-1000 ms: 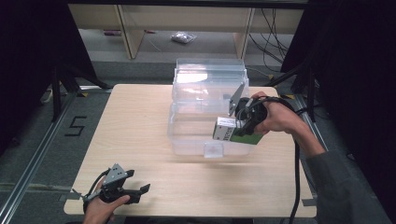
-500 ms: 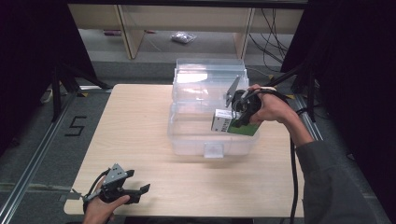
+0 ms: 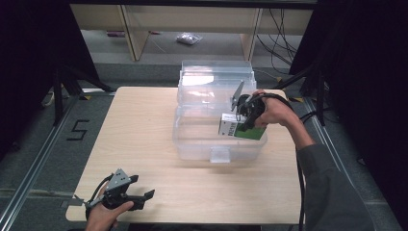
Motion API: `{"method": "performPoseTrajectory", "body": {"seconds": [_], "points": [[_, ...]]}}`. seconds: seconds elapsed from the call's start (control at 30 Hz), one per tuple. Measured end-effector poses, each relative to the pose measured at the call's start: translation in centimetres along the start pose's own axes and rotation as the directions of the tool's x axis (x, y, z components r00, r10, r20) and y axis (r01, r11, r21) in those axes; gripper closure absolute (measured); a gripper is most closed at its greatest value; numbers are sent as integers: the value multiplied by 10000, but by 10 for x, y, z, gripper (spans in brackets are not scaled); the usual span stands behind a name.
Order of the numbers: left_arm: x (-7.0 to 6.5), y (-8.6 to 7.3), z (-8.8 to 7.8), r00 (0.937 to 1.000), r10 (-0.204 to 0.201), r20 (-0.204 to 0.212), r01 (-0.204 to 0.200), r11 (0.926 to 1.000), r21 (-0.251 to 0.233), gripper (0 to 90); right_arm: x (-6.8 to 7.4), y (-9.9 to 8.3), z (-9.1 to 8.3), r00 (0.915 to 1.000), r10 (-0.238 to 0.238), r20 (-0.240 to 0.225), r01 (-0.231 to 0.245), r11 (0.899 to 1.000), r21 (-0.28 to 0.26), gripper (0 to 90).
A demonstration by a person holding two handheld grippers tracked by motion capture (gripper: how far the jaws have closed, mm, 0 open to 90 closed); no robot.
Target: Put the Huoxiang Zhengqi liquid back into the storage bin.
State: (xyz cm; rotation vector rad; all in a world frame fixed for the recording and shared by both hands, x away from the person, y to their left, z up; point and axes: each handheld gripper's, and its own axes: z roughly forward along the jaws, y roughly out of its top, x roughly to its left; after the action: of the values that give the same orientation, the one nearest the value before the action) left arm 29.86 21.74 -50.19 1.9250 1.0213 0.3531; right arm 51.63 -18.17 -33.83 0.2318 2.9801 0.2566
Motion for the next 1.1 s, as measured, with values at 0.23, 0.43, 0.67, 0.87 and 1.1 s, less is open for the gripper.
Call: {"method": "performPoseTrajectory", "body": {"seconds": [0.23, 0.43, 0.67, 0.87, 1.1], "points": [[0, 0, 0, 10000, -5, -39, 5, 10000, 7, 148, -7, -2, 12, 9998, -90, -196, 89, 10000, -34, 644], [0, 0, 0, 10000, -11, -12, 11, 10000, 10, 148, -11, 0, 19, 9995, 20, -304, -16, 9999, 145, 644], [0, 0, 0, 10000, 1, 19, -1, 10000, -5, 149, -12, 0, 27, 9987, 366, -341, -357, 9990, 275, 644], [-1, 0, 1, 10000, -65, -11, 65, 10000, -10, 148, -15, -5, 36, 9982, 198, -563, -183, 9995, 267, 643], [-1, 0, 0, 10000, -39, -18, 39, 10000, 1, 148, -13, -7, 45, 9972, 144, -728, -126, 9996, 261, 644]]}}
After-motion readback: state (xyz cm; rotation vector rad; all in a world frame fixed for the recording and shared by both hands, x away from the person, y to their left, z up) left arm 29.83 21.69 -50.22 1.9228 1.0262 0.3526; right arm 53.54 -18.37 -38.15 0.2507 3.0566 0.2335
